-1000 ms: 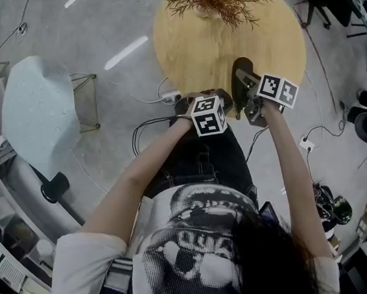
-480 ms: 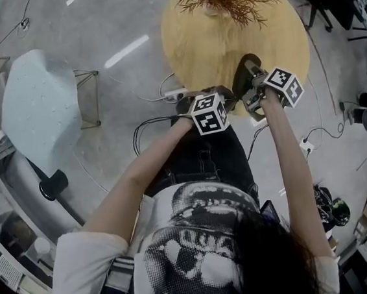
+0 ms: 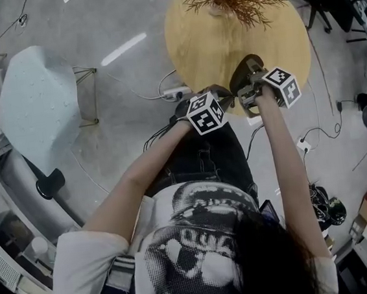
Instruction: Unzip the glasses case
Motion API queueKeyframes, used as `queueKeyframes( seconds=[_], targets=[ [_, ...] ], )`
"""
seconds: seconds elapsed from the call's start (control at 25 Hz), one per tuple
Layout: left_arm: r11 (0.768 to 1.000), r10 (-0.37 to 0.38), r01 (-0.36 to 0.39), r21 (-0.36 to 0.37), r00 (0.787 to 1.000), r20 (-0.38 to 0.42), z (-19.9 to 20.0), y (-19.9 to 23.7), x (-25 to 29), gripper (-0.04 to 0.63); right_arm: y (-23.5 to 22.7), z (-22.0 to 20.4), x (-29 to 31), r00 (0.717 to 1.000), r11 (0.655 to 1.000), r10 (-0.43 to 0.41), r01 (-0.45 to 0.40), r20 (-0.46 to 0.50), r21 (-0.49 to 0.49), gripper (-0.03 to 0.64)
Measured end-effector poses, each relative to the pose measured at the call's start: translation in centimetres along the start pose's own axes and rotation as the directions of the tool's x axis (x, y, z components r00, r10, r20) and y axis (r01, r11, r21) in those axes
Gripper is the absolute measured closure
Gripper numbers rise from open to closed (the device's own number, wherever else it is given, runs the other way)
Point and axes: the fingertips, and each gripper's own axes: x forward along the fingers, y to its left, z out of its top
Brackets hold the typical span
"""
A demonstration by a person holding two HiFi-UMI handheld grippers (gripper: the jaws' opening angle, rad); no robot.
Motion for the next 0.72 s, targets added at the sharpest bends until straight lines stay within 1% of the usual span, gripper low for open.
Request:
queueKeyframes(
  seconds=[0.04, 0.24, 0.48, 0.52, 0.64, 0.72],
  targets=[
    [1.0, -0.003, 0.003, 0.008, 1.0, -0.001, 0.0, -0.1, 0.0, 0.581, -0.1, 0.0, 0.0, 1.0, 1.0, -0.006, 0.006, 0.003, 0.003, 0.345],
    [1.0, -0.002, 0.002, -0.004, 1.0, 0.013, 0.0, 0.1, -0.2, 0.58, 0.0, -0.1, 0.1, 1.0, 0.999, -0.004, 0.003, 0.014, 0.034, 0.344],
    [0.998, 0.053, -0.051, 0.033, 0.998, -0.044, -1.5, 1.5, -0.5, 0.58, 0.5, -0.8, 0.6, 0.999, 0.999, 0.039, -0.039, -0.015, 0.01, 0.341],
    [0.998, 0.051, -0.05, 0.022, 0.998, -0.038, -1.5, 1.6, -0.7, 0.578, 0.5, -0.8, 0.6, 0.999, 0.999, 0.046, -0.046, -0.017, -0.001, 0.34],
    [0.998, 0.036, -0.036, -0.048, 0.999, -0.008, -1.5, 1.8, -1.4, 0.578, 0.6, -1.0, 0.6, 0.998, 0.997, 0.061, -0.062, -0.027, -0.036, 0.333],
    [0.997, 0.042, -0.042, -0.068, 0.999, -0.006, -1.5, 2.0, -1.9, 0.578, 0.7, -1.1, 0.6, 0.997, 0.996, 0.068, -0.07, -0.038, -0.05, 0.329]
  ],
)
